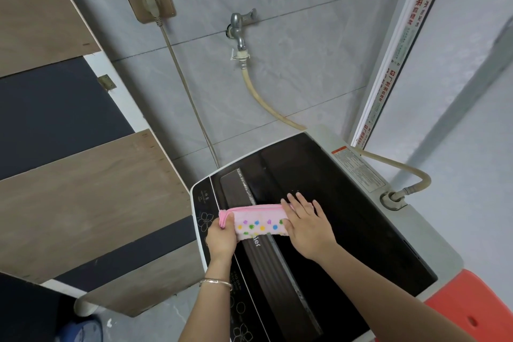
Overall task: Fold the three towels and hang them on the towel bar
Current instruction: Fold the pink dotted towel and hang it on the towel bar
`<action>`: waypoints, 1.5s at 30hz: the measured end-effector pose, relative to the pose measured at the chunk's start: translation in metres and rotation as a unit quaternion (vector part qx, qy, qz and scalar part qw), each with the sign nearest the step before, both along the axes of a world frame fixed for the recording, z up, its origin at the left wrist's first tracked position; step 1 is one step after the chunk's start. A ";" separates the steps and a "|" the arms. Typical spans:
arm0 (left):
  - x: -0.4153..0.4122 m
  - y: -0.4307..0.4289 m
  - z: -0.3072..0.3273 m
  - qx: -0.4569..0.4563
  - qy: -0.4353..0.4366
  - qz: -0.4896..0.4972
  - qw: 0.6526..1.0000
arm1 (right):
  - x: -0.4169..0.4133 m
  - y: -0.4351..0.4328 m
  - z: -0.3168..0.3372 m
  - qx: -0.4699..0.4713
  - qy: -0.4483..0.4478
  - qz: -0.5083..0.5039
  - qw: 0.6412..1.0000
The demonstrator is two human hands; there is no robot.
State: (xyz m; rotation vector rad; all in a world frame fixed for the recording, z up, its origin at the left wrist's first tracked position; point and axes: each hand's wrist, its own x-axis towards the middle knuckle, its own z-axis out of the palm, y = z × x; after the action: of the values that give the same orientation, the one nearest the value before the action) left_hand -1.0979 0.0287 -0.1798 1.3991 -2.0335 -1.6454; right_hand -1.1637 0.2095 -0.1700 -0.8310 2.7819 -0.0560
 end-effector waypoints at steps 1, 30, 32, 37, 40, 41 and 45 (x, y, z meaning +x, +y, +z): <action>-0.001 0.002 0.001 0.007 -0.008 0.009 1.000 | -0.002 0.000 -0.001 -0.006 -0.010 0.016 1.000; -0.011 0.047 0.077 0.085 0.193 -0.304 0.929 | -0.004 0.033 0.124 -0.508 -0.209 -0.152 0.822; -0.017 0.059 0.089 0.145 0.203 -0.387 0.888 | 0.000 0.041 0.130 -0.521 -0.205 -0.155 0.814; -0.025 0.094 0.108 0.236 0.175 -0.488 0.822 | 0.014 0.063 0.132 -0.590 -0.165 -0.260 0.746; -0.025 0.114 0.110 0.214 0.177 -0.498 0.822 | 0.023 0.079 0.133 -0.653 -0.121 -0.328 0.672; -0.026 0.121 0.110 0.208 0.179 -0.498 0.823 | 0.025 0.083 0.132 -0.668 -0.112 -0.340 0.653; -0.026 0.157 0.116 0.205 0.215 -0.455 0.839 | 0.042 0.101 0.127 -0.633 -0.107 -0.369 0.672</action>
State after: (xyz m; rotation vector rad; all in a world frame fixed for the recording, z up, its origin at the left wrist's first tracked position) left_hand -1.1237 0.1857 -0.0639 -0.0588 -2.2432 -2.5518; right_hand -1.1217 0.3102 -0.0429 0.2736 2.2686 -2.1716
